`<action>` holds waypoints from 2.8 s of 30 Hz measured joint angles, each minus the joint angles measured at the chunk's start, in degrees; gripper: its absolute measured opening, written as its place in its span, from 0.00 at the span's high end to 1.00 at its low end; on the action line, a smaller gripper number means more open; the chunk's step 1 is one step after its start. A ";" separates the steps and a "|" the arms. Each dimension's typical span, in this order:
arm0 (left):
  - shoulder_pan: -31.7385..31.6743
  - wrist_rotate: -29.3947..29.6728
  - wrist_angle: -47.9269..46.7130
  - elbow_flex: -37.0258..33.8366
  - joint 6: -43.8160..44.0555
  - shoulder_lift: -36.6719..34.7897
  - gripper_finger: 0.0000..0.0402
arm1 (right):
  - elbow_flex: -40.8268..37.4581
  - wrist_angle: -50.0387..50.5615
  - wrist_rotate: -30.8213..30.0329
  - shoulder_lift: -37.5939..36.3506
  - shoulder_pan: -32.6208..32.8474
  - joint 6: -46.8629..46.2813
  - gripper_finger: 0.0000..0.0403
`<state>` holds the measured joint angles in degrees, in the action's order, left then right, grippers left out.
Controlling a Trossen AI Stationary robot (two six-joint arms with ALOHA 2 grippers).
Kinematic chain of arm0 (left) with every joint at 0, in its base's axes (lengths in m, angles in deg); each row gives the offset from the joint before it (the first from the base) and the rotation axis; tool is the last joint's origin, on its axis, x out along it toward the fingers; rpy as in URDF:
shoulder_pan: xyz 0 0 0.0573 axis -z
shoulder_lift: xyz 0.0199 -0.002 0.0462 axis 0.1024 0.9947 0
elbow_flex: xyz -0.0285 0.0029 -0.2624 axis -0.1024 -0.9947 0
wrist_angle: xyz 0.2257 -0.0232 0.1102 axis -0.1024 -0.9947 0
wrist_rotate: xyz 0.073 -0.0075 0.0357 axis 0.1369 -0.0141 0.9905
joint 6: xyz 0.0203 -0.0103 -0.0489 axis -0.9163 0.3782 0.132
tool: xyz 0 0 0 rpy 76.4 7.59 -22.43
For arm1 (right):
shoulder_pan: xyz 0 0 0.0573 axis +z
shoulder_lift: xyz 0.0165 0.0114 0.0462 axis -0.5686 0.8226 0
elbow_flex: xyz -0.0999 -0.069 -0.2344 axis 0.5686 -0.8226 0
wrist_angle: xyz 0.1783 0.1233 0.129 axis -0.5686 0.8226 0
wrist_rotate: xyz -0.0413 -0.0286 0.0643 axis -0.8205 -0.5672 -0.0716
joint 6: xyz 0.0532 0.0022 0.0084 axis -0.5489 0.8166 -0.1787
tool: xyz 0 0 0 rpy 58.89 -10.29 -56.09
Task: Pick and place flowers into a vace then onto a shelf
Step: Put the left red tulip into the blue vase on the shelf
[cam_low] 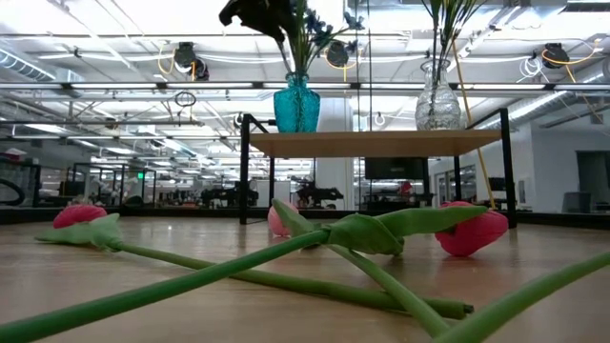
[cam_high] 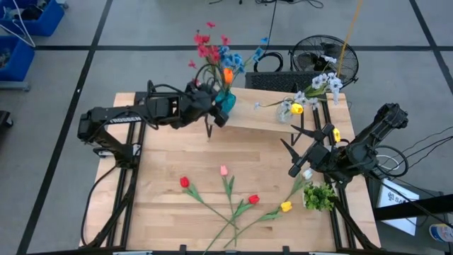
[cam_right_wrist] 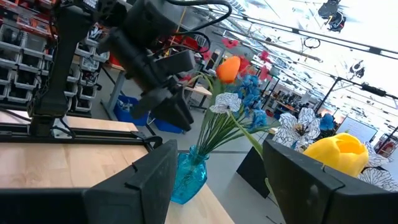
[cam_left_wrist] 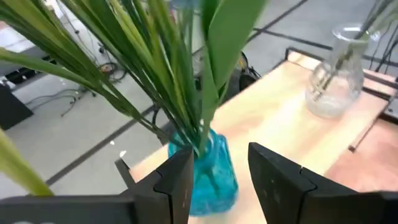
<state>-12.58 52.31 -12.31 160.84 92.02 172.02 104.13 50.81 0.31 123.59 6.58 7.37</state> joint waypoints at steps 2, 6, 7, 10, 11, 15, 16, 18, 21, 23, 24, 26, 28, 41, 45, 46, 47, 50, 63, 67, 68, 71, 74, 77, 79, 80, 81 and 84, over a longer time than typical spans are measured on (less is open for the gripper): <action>0.96 0.01 -1.79 0.00 0.98 -0.02 0.62 | 0.00 0.00 0.00 0.00 0.00 0.00 0.43; 3.17 0.02 -3.84 0.00 1.83 -0.39 0.64 | 0.00 0.00 0.00 0.00 0.00 0.00 0.43; 3.79 -0.01 -4.04 0.00 1.87 -0.76 0.64 | 0.00 0.00 0.00 0.00 0.00 0.00 0.43; 5.99 0.01 -4.57 0.00 3.29 -2.78 0.66 | 0.00 0.00 0.00 0.01 0.00 0.00 0.43; 6.84 0.03 -4.90 0.00 4.46 -3.57 0.66 | 0.00 0.00 0.00 0.02 0.00 -0.01 0.43; 10.94 -1.38 -9.05 0.00 13.05 -7.80 0.66 | 0.00 0.00 0.00 0.02 0.00 -0.01 0.43; 11.99 -2.64 -9.73 0.03 15.76 -8.78 0.66 | 0.00 0.00 0.00 0.02 0.00 0.00 0.43; 14.52 -6.40 -12.14 0.04 20.60 -10.73 0.66 | 0.00 0.02 0.00 0.02 0.00 0.00 0.43; 18.77 -10.73 -13.98 0.14 26.63 -11.52 0.66 | 0.00 0.02 0.00 0.02 0.00 0.00 0.43; 22.13 -11.66 -17.78 0.01 30.35 -11.51 0.66 | 0.00 0.02 0.00 0.02 0.00 0.00 0.43; 23.65 -11.71 -19.51 0.00 32.28 -11.44 0.66 | 0.00 0.01 0.01 0.02 0.00 0.00 0.43; 26.41 -11.71 -23.82 0.04 38.23 -10.75 0.66 | 0.00 0.02 0.00 0.02 0.00 0.00 0.43; 28.92 -11.39 -29.28 -0.06 46.61 -9.51 0.66 | 0.00 0.02 0.04 0.02 0.00 0.00 0.43; 38.04 -25.14 -36.63 -20.14 104.54 -0.54 0.66 | 0.00 0.01 0.09 0.02 0.00 0.22 0.43; 38.71 -26.17 -25.09 -28.49 110.46 0.31 0.66 | 0.00 0.02 0.09 0.02 0.00 0.22 0.43; 38.71 -24.87 -21.23 -30.29 110.89 0.31 0.66 | 0.00 0.00 0.07 0.02 0.00 0.22 0.43; 38.69 -23.75 -17.85 -31.90 111.32 0.31 0.66 | 0.00 0.01 0.09 0.02 0.00 0.22 0.43; 38.06 -22.76 -13.82 -35.92 112.73 0.29 0.66 | 0.00 0.02 0.07 0.02 0.00 0.11 0.43; 35.44 -18.50 -2.16 -45.57 112.74 0.26 0.66 | 0.00 0.02 0.04 0.02 0.00 0.04 0.43; 34.39 -19.93 4.74 -49.08 109.81 0.01 0.67 | 0.00 0.02 0.02 0.02 0.00 0.02 0.43; 34.18 -20.30 5.46 -49.47 108.75 -0.10 0.68 | 0.00 0.02 0.02 0.02 0.00 0.03 0.43; 33.99 -20.82 5.64 -49.30 105.16 -0.61 0.77 | 0.00 0.02 0.00 0.02 0.00 0.02 0.43; 33.49 -20.34 7.35 -47.60 101.20 -2.59 0.94 | 0.00 0.02 0.00 0.02 0.00 0.02 0.43; 32.91 -14.79 7.33 -44.39 96.31 -6.90 0.96 | 0.00 0.02 0.00 0.02 0.00 0.07 0.43; 32.03 -9.05 7.04 -41.28 90.97 -10.05 0.96 | 0.00 0.02 0.00 0.02 -0.02 0.05 0.43; 31.54 -5.25 7.03 -39.18 87.18 -11.87 0.97 | 0.00 0.01 -0.02 0.02 -0.02 0.03 0.43; 31.07 -1.29 7.22 -36.95 82.20 -13.77 0.98 | 0.00 0.01 -0.01 0.02 -0.02 0.04 0.43; 29.83 10.28 7.21 -29.04 61.45 -18.77 0.98 | 0.00 0.01 0.00 0.02 -0.02 0.02 0.43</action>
<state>17.26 62.59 -5.10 131.80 153.46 153.25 104.13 50.82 0.31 123.61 6.56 7.40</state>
